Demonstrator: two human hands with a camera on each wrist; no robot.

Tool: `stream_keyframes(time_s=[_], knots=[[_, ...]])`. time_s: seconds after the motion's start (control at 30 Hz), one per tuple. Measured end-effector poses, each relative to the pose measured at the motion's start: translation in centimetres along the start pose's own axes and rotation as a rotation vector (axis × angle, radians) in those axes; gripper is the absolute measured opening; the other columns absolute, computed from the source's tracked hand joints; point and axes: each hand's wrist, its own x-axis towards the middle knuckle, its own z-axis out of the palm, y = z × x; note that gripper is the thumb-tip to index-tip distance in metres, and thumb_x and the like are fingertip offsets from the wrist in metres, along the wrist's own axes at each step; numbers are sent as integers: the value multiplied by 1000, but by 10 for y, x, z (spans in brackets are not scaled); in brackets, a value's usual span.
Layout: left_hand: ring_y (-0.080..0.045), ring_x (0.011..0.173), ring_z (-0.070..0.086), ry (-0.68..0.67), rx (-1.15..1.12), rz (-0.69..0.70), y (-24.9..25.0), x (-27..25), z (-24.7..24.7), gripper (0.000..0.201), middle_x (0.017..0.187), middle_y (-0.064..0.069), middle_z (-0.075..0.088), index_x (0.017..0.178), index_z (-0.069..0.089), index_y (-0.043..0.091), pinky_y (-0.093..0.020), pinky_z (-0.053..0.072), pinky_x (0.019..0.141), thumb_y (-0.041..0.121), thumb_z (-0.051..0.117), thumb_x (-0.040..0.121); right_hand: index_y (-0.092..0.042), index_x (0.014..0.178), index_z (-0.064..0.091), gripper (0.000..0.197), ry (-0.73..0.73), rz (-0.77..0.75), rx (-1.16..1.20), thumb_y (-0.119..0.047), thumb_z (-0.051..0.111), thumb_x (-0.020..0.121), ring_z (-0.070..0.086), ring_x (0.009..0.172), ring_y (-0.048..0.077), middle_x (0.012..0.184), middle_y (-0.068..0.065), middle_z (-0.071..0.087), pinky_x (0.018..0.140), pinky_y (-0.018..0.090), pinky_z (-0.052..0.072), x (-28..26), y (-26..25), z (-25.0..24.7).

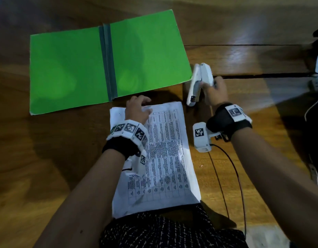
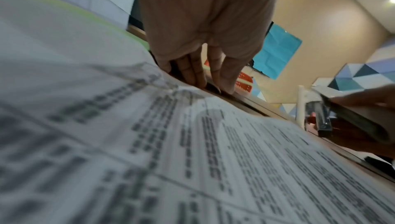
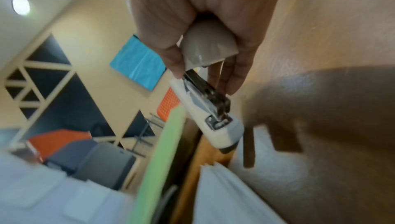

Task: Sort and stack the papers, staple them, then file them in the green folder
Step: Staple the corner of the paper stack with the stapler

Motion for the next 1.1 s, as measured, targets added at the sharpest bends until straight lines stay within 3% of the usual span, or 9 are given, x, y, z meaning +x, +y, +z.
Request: stream_keyframes(time_s=[0.2,0.37,0.5,0.6,0.7,0.77,0.87,1.0,1.1], knots=[[-30,138,23,138,90,-182,-30,-17,-29,55,146,-13,30,134,42,16,-45,26,113,18,65,85,-25,72,37,24,96,-10,383,-15,56,82,53,74,14,80,-2,51,66,31,44,-36,-9,-24],[-34,138,22,170,68,-468,-37,-28,-37,75,147,-19,24,136,32,2,-43,28,110,32,70,79,-26,81,45,17,-35,-73,532,-11,53,82,55,84,13,92,-5,57,73,33,46,-71,-22,-32],[-35,137,23,122,105,-598,-30,-34,-30,87,147,-20,21,136,27,-3,-43,29,109,42,71,76,-20,90,53,21,-218,127,848,-11,48,72,55,66,14,71,-4,61,61,29,41,-87,-24,-12],[-35,135,26,96,135,-623,-28,-36,-27,87,146,-19,22,135,29,-3,-42,32,107,46,69,76,-10,107,51,41,-310,277,1014,-15,44,67,60,82,22,86,7,61,71,35,50,-98,-22,10],[-36,132,31,115,97,-612,-28,-34,-24,75,144,-19,27,134,31,-1,-43,33,107,38,66,82,-8,134,29,71,-344,367,882,-12,43,64,61,89,25,100,13,54,72,37,54,-109,-22,30],[-36,130,38,162,-10,-576,-27,-33,-22,58,142,-21,35,131,33,-1,-43,35,106,25,60,88,-7,136,23,71,-361,402,770,-10,47,70,58,84,25,100,13,50,59,33,57,-114,-20,40],[-36,122,51,161,-185,-560,-23,-38,-24,29,137,-22,46,120,35,5,-42,44,97,15,47,96,-7,122,28,47,-280,423,581,-6,50,80,54,80,22,99,12,48,56,34,54,-115,-14,48],[-36,118,54,213,-307,-544,-26,-43,-28,36,135,-20,48,128,34,4,-41,46,92,16,48,96,2,124,43,44,-101,396,228,-12,53,83,60,94,31,112,17,57,80,44,55,-112,-13,46],[-36,113,56,226,-346,-558,-26,-41,-25,35,131,-20,49,126,35,5,-41,47,90,18,47,96,1,122,47,41,-77,361,118,-17,52,85,60,94,33,107,14,57,73,38,55,-115,-17,48]])
